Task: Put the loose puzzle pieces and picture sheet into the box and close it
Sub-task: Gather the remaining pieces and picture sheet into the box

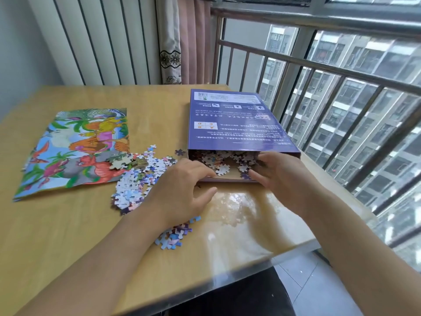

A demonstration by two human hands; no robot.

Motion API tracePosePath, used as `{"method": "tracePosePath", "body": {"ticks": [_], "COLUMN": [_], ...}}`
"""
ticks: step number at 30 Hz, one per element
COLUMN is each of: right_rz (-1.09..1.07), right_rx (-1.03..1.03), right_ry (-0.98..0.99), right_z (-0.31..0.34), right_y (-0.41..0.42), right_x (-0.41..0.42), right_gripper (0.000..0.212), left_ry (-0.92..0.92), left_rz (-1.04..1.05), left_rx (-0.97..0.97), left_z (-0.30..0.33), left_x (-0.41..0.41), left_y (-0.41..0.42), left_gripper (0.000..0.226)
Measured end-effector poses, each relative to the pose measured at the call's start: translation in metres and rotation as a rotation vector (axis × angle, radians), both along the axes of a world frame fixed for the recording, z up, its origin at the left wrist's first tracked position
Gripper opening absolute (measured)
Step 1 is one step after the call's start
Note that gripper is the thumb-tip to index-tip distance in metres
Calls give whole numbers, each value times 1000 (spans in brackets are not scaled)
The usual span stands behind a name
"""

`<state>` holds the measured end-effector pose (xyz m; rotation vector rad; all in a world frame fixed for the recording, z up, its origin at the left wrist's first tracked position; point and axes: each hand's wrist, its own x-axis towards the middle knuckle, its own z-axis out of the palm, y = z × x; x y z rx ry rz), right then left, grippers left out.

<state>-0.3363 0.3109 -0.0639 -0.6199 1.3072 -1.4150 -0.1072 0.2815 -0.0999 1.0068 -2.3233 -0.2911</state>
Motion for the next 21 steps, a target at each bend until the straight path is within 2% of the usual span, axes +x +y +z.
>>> {"method": "tracePosePath", "body": {"ticks": [2,5,7,8,10,12,16,18,21], "right_rz": [32,120,372,466,519,531,687,647,553], "right_rx": [-77,-332,-378,-347,-301,-277,-94,-110,-317], "right_ry": [428,1289,1656,1753,1810,1787,1730,1686,1586], "right_z": [-1,-8,-14,-16,-14,-12,-8,-3,0], "right_y": [12,21,21,20,19,17,6,2,4], "right_x": [-8,-21,-20,-18,-15,-10,1,6,15], "right_gripper": [24,22,32,40,51,62,89,86,62], "left_ry": [5,8,9,11,19,19,9,8,17], "left_rz": [10,18,20,20,20,15,11,10,43], "left_rx": [-4,-18,-20,-19,-20,-20,-21,-11,-7], "left_z": [0,0,-1,-1,-2,-3,-2,-3,0], "left_x": [0,1,1,1,1,1,1,2,4], "left_y": [-1,-2,-2,-3,-4,-4,-5,-5,-6], "left_gripper": [35,33,32,31,30,28,27,27,27]}}
